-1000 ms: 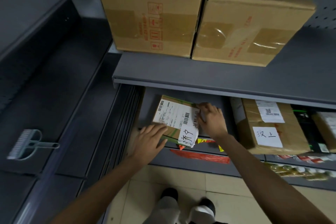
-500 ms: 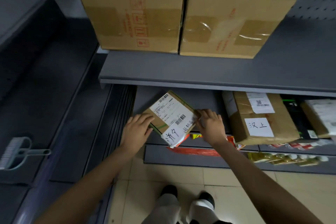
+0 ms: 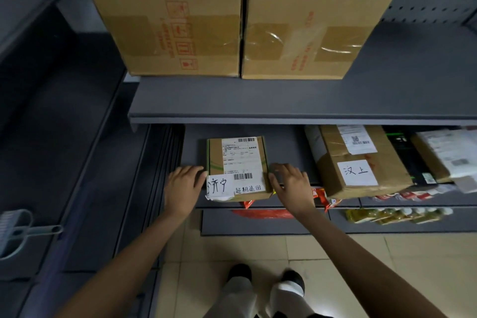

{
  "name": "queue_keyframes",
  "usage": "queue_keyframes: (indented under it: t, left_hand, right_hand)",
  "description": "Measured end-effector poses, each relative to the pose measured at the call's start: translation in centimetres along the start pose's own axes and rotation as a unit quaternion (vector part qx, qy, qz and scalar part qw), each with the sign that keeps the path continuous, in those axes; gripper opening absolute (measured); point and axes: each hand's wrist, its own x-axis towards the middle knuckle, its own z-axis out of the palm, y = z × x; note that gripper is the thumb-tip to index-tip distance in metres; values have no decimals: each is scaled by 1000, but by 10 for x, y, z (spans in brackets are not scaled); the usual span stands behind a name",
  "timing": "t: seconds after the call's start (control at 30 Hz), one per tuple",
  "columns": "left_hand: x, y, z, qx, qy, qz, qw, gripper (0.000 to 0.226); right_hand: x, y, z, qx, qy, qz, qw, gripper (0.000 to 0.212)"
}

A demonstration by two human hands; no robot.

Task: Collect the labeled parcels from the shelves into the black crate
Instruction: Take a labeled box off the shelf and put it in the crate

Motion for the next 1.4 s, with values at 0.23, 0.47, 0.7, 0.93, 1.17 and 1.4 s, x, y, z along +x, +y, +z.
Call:
queue_keyframes:
  t: [0.23,0.47,0.7,0.93,1.17,1.4]
  left_hand:
    - [-15,4,4,-9,-34,8,999,58]
    - [-26,1,4,-18,-31,14,999,51]
    - [-34,1,4,-24,-35,5,999,50]
    - [-36,-1,3,-44,-56,5,997,57]
    - [-25,3,-15,-46,-17,71,996,44]
    - [5,25,-22,-2,0,121,993,26]
  right_hand:
    - [-10,-6,15,16,-34,4,999,56]
    - [-22,-1,22,33,-53,11,998,63]
    - [-10,-4,27,79,-92,49,991,64]
    - [-4,-15,38,164,-66,116,977,77]
    - [-4,-9,17,208,-25,147,967,76]
    - [-15,7,-32,172,42,133,975,75]
